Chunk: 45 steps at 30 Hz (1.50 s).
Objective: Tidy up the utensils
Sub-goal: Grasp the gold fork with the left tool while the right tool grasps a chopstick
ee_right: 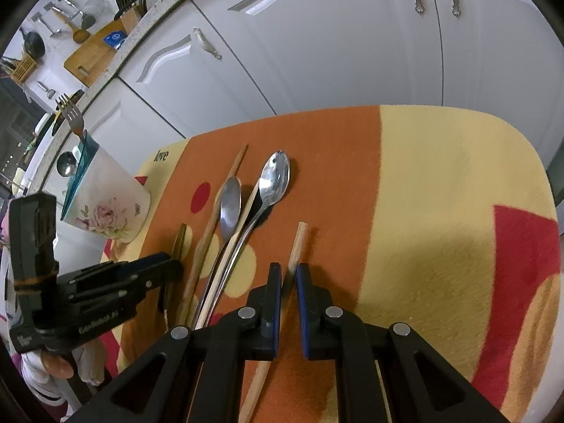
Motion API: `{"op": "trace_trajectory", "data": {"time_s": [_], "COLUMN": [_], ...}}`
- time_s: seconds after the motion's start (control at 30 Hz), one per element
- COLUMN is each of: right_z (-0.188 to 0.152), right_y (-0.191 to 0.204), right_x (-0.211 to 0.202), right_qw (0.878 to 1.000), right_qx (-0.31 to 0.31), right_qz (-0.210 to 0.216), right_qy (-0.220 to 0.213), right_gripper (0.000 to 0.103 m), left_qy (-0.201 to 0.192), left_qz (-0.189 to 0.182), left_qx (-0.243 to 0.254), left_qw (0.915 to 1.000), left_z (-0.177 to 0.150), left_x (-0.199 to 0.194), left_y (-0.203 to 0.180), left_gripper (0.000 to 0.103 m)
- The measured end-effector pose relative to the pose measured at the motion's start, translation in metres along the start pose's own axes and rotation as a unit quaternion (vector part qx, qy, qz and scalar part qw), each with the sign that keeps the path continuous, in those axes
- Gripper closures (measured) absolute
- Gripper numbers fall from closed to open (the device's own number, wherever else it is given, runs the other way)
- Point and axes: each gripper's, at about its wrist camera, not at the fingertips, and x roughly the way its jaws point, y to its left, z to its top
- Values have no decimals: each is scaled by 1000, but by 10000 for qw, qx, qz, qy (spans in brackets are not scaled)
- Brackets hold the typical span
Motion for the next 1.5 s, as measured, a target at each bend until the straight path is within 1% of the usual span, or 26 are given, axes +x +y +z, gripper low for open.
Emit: {"op": "trace_trajectory", "data": {"time_s": [0.1, 0.23, 0.3, 0.37, 0.47, 0.6, 0.7, 0.73, 0.8, 0.87, 0.93, 0.97, 1.07, 1.17, 1.2, 1.23, 1.27, 1.3, 1.37, 1.4, 1.43, 1.5], "right_z": [0, 0, 0, 0, 0, -1, -3, -4, -5, -4, -3, -3, 1, 6, 8, 10, 11, 12, 12, 12, 10, 7], "right_y": [0, 2, 5, 9, 20, 41, 53, 56, 57, 52, 45, 41, 33, 31, 30, 31, 31, 32, 37, 40, 42, 43], "right_x": [0, -7, -15, -24, -39, -59, -70, -70, -66, -57, -40, -34, -10, 8, 15, 16, 17, 19, 20, 21, 21, 17], "right_qw": [10000, 9999, 9997, 9995, 9986, 9966, 9949, 9946, 9950, 9962, 9964, 9964, 9960, 9951, 9949, 9953, 9953, 9950, 9927, 9912, 9901, 9914], "right_qx": [1, -55, -92, -127, -245, -478, -619, -683, -725, -629, -547, -511, -430, -391, -359, -347, -345, -354, -541, -642, -731, -736], "right_qz": [30, 41, 68, 97, 155, 181, 226, 173, 11, -217, -576, -643, -779, -889, -913, -884, -890, -922, -1058, -1141, -1183, -1061], "right_qy": [-6, -102, -194, -288, -443, -649, -762, -759, -689, -559, -295, -205, 44, 160, 238, 165, 150, 147, 188, 197, 211, 211], "right_gripper": [95, 95, 95, 96, 96, 96, 96, 96, 96, 96, 96, 96, 95, 94, 89, 88, 83, 82, 84, 93, 95, 96], "left_qy": [75, 25, -28, -169, -334, -615, -767, -820, -861, -891, -932, -945, -968, -962, -961, -964, -969, -971, -975, -980, -983, -998], "left_qz": [-104, -172, -327, -504, -633, -697, -712, -704, -688, -701, -706, -713, -728, -721, -716, -714, -713, -715, -719, -725, -731, -746], "left_qx": [-60, 91, 6, -97, -145, -33, 31, 57, 80, 60, 30, 15, 0, -19, -24, -25, -27, -33, -37, -42, -46, -42], "left_qw": [9999, 9998, 9995, 9985, 9973, 9957, 9945, 9941, 9939, 9935, 9931, 9930, 9926, 9927, 9928, 9928, 9927, 9927, 9926, 9925, 9925, 9922], "left_z": [8, 6, 2, -1, -3, -9, -10, -12, -14, -17, -18, -19, -22, -24, -25, -26, -27, -27, -28, -29, -29, -29], "left_x": [4, 3, -4, -17, -35, -62, -73, -77, -80, -85, -88, -89, -93, -94, -95, -96, -97, -98, -98, -98, -99, -100], "left_y": [3, 4, 9, 16, 23, 22, 17, 16, 16, 22, 23, 23, 23, 23, 24, 24, 24, 24, 24, 24, 24, 23], "left_gripper": [94, 95, 97, 97, 97, 97, 97, 97, 97, 97, 97, 97, 97, 97, 97, 97, 97, 97, 97, 97, 97, 98]}}
